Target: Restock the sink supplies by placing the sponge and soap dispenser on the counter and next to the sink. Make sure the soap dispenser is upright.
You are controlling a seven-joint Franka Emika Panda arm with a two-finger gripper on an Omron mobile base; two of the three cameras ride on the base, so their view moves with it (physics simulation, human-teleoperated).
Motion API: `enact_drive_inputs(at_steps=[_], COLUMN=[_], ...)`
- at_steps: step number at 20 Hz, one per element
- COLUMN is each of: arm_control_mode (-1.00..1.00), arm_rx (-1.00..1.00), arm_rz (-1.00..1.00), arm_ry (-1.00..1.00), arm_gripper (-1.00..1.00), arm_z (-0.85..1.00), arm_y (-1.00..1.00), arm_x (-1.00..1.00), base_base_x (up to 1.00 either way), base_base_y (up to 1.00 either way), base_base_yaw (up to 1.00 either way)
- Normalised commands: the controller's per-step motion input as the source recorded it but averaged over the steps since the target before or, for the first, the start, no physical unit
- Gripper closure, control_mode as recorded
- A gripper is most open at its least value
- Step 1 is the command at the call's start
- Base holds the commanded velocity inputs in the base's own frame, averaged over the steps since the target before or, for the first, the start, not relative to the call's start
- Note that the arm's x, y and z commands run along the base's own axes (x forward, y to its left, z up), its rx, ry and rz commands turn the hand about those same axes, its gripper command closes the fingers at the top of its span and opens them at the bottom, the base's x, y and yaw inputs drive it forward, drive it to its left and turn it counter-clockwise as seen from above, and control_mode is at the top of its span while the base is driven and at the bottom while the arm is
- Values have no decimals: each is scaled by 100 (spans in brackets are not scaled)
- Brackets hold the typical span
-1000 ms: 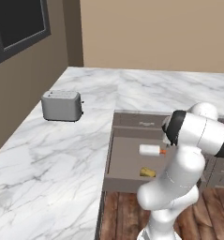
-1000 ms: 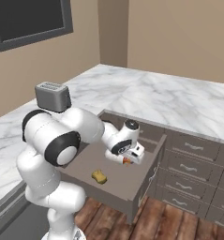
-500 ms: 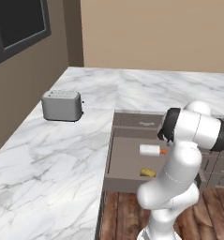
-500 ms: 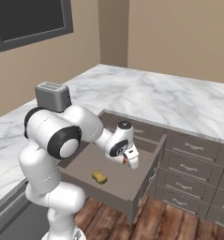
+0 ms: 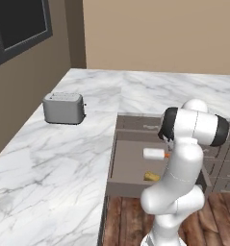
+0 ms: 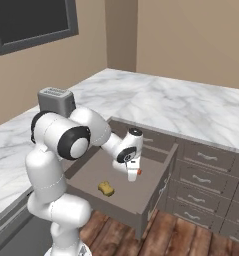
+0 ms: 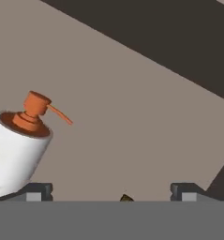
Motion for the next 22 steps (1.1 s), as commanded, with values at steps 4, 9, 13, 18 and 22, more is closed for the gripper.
enact_drive_inputs(at_steps=[4,9,13,18,22], arm_control_mode=[-100,-100,-100,-100,-100], arm_rx=[20,1,0,0,1], arm_rz=[-36,-37,-22,-9,0], arm_ry=[7,0,0,0,0], arm_gripper=[-100,-100,-100,-100,-100], arm_z=[0,-1,-19,-43,-16], arm_y=[-3,0,0,0,-4], arm_x=[10,14,25,36,48], base_base_x=[0,0,0,0,0], base_base_y=[0,0,0,0,0], base_base_yaw=[0,0,0,0,0])
